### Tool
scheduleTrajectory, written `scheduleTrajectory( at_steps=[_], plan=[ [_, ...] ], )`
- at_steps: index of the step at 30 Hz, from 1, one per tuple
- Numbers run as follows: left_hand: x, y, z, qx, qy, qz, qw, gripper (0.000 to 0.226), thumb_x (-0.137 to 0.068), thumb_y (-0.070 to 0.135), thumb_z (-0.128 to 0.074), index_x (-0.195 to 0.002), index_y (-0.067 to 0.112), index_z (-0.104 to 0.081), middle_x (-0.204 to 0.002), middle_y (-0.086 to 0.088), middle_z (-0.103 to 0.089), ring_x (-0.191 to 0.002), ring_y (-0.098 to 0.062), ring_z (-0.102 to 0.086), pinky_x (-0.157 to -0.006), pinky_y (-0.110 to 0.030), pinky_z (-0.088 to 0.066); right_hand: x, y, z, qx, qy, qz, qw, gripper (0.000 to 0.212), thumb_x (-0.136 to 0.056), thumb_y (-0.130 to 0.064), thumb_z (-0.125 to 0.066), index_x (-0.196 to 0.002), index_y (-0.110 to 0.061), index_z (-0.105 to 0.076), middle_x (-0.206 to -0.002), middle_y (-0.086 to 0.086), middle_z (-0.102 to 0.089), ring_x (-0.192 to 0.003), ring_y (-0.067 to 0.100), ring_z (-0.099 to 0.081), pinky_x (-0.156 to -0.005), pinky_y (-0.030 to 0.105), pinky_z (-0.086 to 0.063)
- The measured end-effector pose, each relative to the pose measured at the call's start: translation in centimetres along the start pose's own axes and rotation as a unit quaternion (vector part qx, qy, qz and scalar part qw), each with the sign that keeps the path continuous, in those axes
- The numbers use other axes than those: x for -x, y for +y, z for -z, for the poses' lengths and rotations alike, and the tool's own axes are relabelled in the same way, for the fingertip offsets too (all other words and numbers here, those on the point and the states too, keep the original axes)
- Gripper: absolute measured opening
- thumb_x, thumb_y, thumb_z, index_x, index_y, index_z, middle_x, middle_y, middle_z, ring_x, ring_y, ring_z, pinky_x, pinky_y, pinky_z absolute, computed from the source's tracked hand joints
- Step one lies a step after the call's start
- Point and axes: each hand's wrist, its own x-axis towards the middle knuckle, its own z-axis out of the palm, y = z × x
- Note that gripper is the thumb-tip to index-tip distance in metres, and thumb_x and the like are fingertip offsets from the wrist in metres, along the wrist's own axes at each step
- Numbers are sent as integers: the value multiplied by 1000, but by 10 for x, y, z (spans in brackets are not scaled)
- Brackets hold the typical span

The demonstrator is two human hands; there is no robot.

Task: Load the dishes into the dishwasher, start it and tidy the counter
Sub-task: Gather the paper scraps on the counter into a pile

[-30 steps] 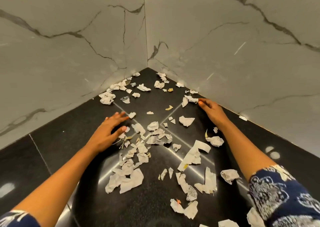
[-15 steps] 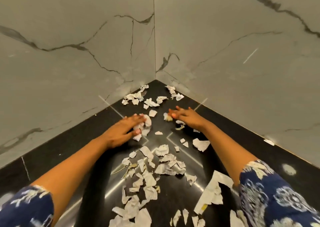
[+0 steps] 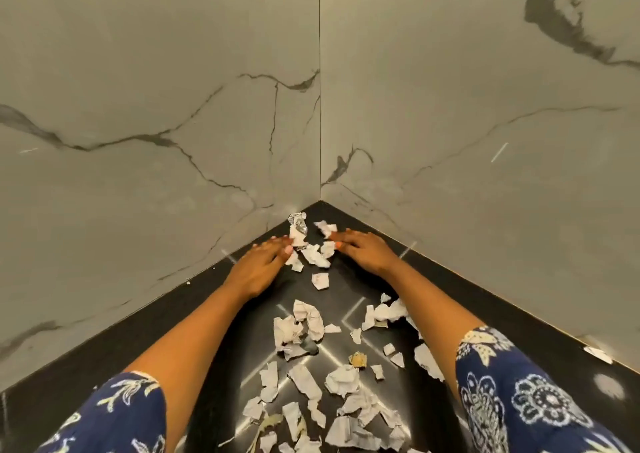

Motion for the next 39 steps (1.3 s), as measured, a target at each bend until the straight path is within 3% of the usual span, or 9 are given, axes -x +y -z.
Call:
scheduleTrajectory(
  at_steps=[6, 9, 11, 16, 24, 29, 32, 34, 39],
  plan=[
    [102, 4, -1, 128, -102, -129, 978, 61, -85, 76, -22, -129, 45, -51, -142, 26, -40, -134, 14, -24, -117, -27, -12, 97, -24, -11, -143, -123, 52, 981, 31, -94, -45, -44, -111, -32, -67, -144, -10, -39, -133, -4, -25, -116, 33, 6],
    [147, -10, 8, 206, -46, -81, 974, 59, -85, 73, -31, -127, 40, -57, -141, 24, -45, -137, 1, -31, -115, -28, -16, 127, -28, -3, -277, -156, 7, 948, 45, -79, -58, -52, -96, -24, -76, -131, -3, -58, -129, 5, -43, -118, 36, -14],
    [162, -37, 22, 104, 44, -17, 993, 69, -80, 79, -26, -127, 39, -56, -141, 22, -44, -136, -2, -34, -114, -31, -23, 117, -29, 2, -329, -67, -17, 942, 40, -88, -44, -52, -97, -12, -74, -112, 2, -69, -112, 11, -59, -110, 36, -35],
    [169, -86, 31, -158, 120, 127, 972, 69, -85, 62, -20, -142, 30, -40, -151, 3, -35, -140, -18, -30, -112, -41, -28, 17, -39, 4, -165, 53, -43, 984, 30, -92, -22, -57, -121, -14, -62, -127, 4, -60, -119, 18, -54, -99, 22, -36],
    [155, -99, 24, -178, 116, 137, 968, 65, -87, 62, -16, -146, 38, -27, -156, 10, -23, -144, -13, -19, -116, -42, -20, -100, -72, -40, -9, 19, -32, 999, 52, -91, -44, -52, -132, -12, -48, -139, 12, -42, -129, 32, -40, -110, 47, -27],
    [155, -86, 28, -152, 105, 146, 972, 54, -97, 49, -34, -148, 33, -26, -157, 6, -21, -145, -15, -17, -116, -42, -16, 1, -89, -49, -45, -71, 105, 991, 36, -91, -33, -58, -123, -17, -57, -130, 4, -54, -121, 19, -50, -103, 31, -33],
    [159, -77, 31, -145, 93, 172, 970, 60, -97, 49, -34, -151, 25, -20, -158, 3, -20, -145, -16, -16, -116, -41, -15, 77, -80, -44, -108, -170, 85, 976, 32, -92, -38, -54, -113, -16, -66, -136, -2, -53, -131, 4, -39, -113, 35, -21],
    [152, -70, 34, -138, 90, 191, 968, 63, -97, 50, -33, -151, 22, -18, -158, 0, -19, -145, -17, -16, -116, -41, -16, 113, -68, -31, -220, -187, 29, 957, 42, -90, -46, -51, -102, -12, -72, -128, -2, -60, -124, 2, -47, -110, 35, -33],
    [100, -43, 35, -131, 23, 140, 981, 68, -98, 53, -28, -152, 15, -13, -159, -4, -13, -146, -18, -13, -118, -39, -14, 150, -25, 10, -429, -39, -69, 900, 65, -79, -60, -54, -103, -1, -70, -115, 5, -68, -108, 13, -63, -103, 31, -41]
  ],
)
